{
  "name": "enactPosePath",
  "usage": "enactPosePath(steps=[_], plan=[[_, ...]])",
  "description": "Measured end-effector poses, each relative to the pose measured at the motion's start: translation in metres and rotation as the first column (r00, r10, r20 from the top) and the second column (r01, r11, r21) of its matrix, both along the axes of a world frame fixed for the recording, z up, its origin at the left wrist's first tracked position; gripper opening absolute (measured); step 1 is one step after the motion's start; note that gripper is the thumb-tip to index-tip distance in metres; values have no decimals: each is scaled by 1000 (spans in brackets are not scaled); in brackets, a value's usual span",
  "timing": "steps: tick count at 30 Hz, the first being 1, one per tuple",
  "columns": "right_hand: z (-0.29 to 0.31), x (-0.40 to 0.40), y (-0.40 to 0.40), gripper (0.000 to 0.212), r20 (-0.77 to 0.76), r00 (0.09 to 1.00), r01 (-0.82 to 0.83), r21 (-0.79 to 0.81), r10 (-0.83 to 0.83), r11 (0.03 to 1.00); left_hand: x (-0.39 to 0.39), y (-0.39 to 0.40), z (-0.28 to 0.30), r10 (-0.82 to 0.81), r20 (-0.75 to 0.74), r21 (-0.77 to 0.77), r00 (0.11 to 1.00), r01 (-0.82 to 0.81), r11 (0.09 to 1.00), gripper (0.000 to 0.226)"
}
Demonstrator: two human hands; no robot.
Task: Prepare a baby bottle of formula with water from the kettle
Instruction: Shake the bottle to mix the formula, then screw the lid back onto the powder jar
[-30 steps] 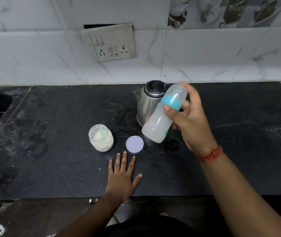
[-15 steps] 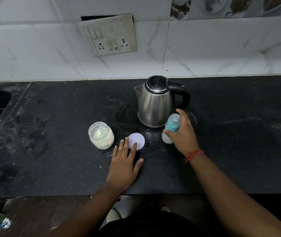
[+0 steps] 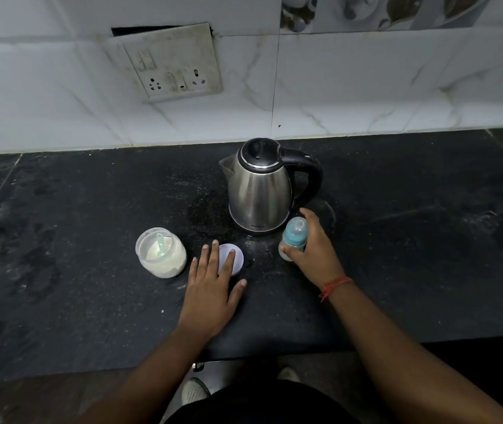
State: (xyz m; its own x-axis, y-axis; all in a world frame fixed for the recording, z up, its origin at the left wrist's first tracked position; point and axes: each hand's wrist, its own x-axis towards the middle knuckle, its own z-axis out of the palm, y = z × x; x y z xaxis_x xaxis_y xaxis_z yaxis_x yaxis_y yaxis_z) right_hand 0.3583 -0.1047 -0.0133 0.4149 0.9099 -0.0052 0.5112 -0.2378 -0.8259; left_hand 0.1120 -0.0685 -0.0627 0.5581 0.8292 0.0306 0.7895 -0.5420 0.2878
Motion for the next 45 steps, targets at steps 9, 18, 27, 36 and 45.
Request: enactPosePath(steps=[9, 18, 27, 36, 45], plan=[[41, -23, 6, 60, 310, 948, -40, 318, -64, 947, 3, 25, 36, -5, 108, 44, 994, 1, 999, 71], [30, -85, 50, 55, 368, 838, -388, -117, 403, 914, -36, 71, 72, 33, 135, 192, 990, -59, 980, 72], [-9, -119, 77, 97, 357, 659, -289, -693, 662, 660, -97, 90, 72, 307, 322, -203, 896, -251, 947, 108], [-3, -134, 79, 75, 396, 715, -255, -620, 576, 742, -124, 91, 47, 446, 396, -582, 803, -156, 798, 126], [62, -161, 104, 58, 43, 965, -249, -148, 258, 957, -121, 91, 29, 435, 460, -641, 774, -49, 766, 108]])
